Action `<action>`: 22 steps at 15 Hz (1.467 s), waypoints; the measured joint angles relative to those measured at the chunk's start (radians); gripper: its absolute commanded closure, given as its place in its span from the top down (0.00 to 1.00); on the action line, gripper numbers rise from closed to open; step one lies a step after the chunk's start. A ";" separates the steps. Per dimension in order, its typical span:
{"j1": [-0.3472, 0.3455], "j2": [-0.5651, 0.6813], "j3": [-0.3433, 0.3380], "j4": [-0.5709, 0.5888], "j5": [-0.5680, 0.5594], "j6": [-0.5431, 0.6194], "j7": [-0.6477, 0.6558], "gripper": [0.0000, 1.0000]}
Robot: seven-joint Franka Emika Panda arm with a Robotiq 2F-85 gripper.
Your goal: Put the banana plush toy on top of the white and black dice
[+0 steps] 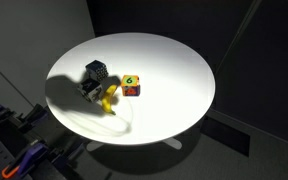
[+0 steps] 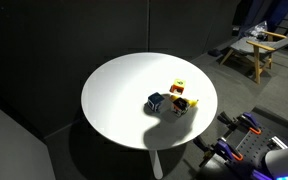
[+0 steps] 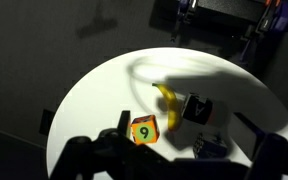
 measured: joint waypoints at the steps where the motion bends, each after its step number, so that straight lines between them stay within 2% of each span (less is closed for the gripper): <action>1: 0.000 0.011 -0.010 -0.003 0.001 0.020 -0.017 1.00; 12: 0.000 0.076 -0.116 -0.096 0.075 0.281 -0.271 1.00; 18: -0.001 0.096 -0.166 -0.109 0.162 0.304 -0.435 1.00; 22: -0.004 0.103 -0.170 -0.109 0.169 0.304 -0.459 1.00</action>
